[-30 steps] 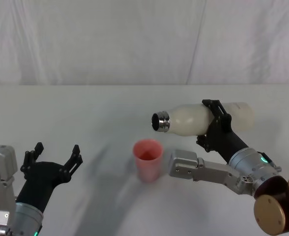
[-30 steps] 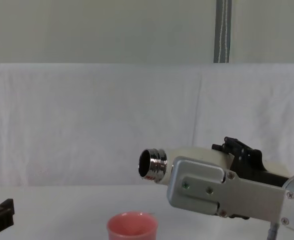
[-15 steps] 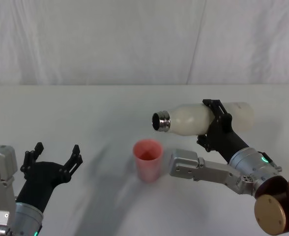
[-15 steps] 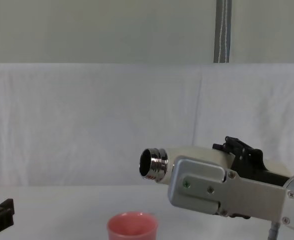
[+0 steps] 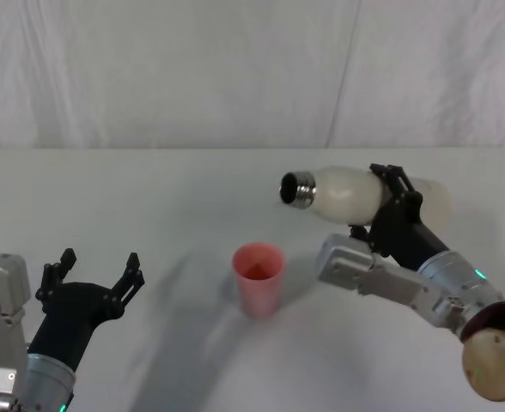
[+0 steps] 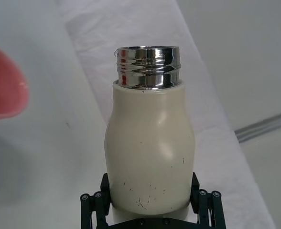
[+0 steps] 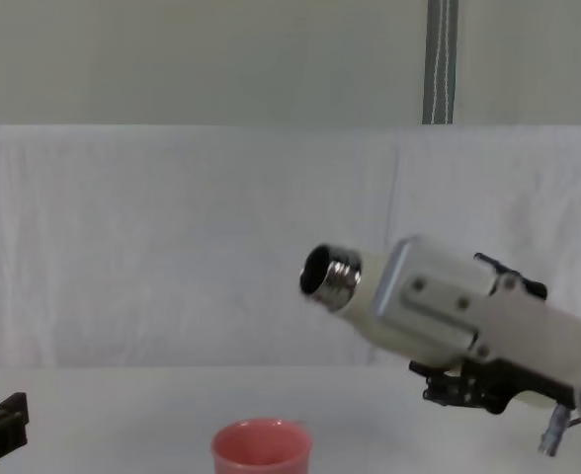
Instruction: Grasp the thermos with one hand and pour water into the cup lid.
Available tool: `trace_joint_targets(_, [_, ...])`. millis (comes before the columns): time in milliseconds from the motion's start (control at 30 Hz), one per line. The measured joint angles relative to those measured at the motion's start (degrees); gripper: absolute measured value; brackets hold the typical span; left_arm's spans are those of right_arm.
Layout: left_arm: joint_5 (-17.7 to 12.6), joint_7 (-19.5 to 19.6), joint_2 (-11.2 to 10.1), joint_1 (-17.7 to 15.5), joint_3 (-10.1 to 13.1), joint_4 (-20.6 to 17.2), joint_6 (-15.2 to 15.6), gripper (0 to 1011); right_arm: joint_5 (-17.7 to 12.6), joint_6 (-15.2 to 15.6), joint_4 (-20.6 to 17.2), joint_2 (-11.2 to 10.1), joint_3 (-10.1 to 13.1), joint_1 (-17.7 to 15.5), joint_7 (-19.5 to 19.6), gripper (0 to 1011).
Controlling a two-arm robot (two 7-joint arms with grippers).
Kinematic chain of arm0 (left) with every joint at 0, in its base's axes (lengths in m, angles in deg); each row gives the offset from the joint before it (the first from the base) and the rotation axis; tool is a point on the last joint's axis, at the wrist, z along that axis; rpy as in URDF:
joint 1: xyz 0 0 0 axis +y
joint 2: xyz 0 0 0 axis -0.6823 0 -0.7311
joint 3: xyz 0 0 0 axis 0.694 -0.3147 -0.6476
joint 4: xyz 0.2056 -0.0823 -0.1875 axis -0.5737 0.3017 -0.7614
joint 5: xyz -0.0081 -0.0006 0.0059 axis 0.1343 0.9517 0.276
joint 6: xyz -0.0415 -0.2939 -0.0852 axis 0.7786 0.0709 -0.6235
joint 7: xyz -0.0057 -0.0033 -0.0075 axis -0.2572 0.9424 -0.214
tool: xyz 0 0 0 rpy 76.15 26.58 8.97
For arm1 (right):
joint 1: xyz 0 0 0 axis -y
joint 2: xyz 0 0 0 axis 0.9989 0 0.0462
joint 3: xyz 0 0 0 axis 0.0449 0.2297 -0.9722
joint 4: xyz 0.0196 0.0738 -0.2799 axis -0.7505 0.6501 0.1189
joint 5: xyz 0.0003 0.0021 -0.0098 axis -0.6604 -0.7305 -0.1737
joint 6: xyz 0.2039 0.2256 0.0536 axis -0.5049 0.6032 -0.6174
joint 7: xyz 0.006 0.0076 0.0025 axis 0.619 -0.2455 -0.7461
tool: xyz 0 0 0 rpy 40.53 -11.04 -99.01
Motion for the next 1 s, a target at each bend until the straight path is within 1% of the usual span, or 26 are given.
trace_joint_targets(33, [0.0,0.0,0.0,0.0,0.0,0.0,0.0,1001,-0.8,-0.2,-0.1,0.1,0.4,-0.2,0.0,951])
trace_joint_targets(67, [0.0,0.0,0.0,0.0,0.0,0.0,0.0,1001,-2.8,-0.8,-0.2,0.4,1.5,-0.6,-0.3,951])
trace_joint_targets(100, [0.0,0.0,0.0,0.0,0.0,0.0,0.0,1001,-2.8,-0.8,-0.2,0.4,1.5,-0.6,-0.3,951])
trace_joint_targets(167, [0.0,0.0,0.0,0.0,0.0,0.0,0.0,1001,-4.8,-1.3,-0.5,0.6,2.5,-1.0,-0.6,951])
trace_joint_targets(200, [0.0,0.0,0.0,0.0,0.0,0.0,0.0,1001,-6.3,-1.7,-0.7,0.8,3.2,-1.4,-0.9,951])
trace_joint_targets(300, [0.0,0.0,0.0,0.0,0.0,0.0,0.0,1001,-8.6,-2.3,-0.8,1.1,4.3,-1.7,-1.2,951])
trace_joint_targets(367, [0.0,0.0,0.0,0.0,0.0,0.0,0.0,1001,-11.8,-3.2,-1.0,1.6,5.7,-2.3,-1.6,951])
trace_joint_targets(400, [0.0,0.0,0.0,0.0,0.0,0.0,0.0,1001,-11.8,-3.2,-1.0,1.6,5.7,-2.3,-1.6,950])
trace_joint_targets(433, [0.0,0.0,0.0,0.0,0.0,0.0,0.0,1001,-13.4,-3.6,-1.1,1.9,6.4,-2.6,-1.9,951])
trace_joint_targets(533, [0.0,0.0,0.0,0.0,0.0,0.0,0.0,1001,-15.5,-3.9,-1.3,2.2,7.3,-3.0,-2.3,951])
trace_joint_targets(567, [0.0,0.0,0.0,0.0,0.0,0.0,0.0,1001,-17.2,-4.1,-1.4,2.5,8.0,-3.3,-2.7,950])
trace_joint_targets(633, [0.0,0.0,0.0,0.0,0.0,0.0,0.0,1001,-18.7,-4.4,-1.4,2.7,8.7,-3.6,-3.0,950])
trace_joint_targets(667, [0.0,0.0,0.0,0.0,0.0,0.0,0.0,1001,-20.0,-4.7,-1.4,3.0,9.2,-3.8,-3.1,951])
trace_joint_targets(733, [0.0,0.0,0.0,0.0,0.0,0.0,0.0,1001,-21.3,-5.0,-1.4,3.3,9.7,-4.0,-3.2,951])
trace_joint_targets(833, [0.0,0.0,0.0,0.0,0.0,0.0,0.0,1001,-24.1,-5.6,-1.0,3.9,10.7,-4.3,-3.6,951])
trace_joint_targets(867, [0.0,0.0,0.0,0.0,0.0,0.0,0.0,1001,-25.6,-5.8,-0.8,4.2,11.3,-4.5,-3.9,951])
trace_joint_targets(933, [0.0,0.0,0.0,0.0,0.0,0.0,0.0,1001,-26.1,-5.9,-0.8,4.4,11.5,-4.6,-3.9,951])
trace_joint_targets(967, [0.0,0.0,0.0,0.0,0.0,0.0,0.0,1001,-28.4,-6.1,-0.5,4.9,12.3,-4.8,-4.2,951])
trace_joint_targets(1000, [0.0,0.0,0.0,0.0,0.0,0.0,0.0,1001,-29.0,-6.1,-0.4,5.0,12.5,-4.9,-4.3,951])
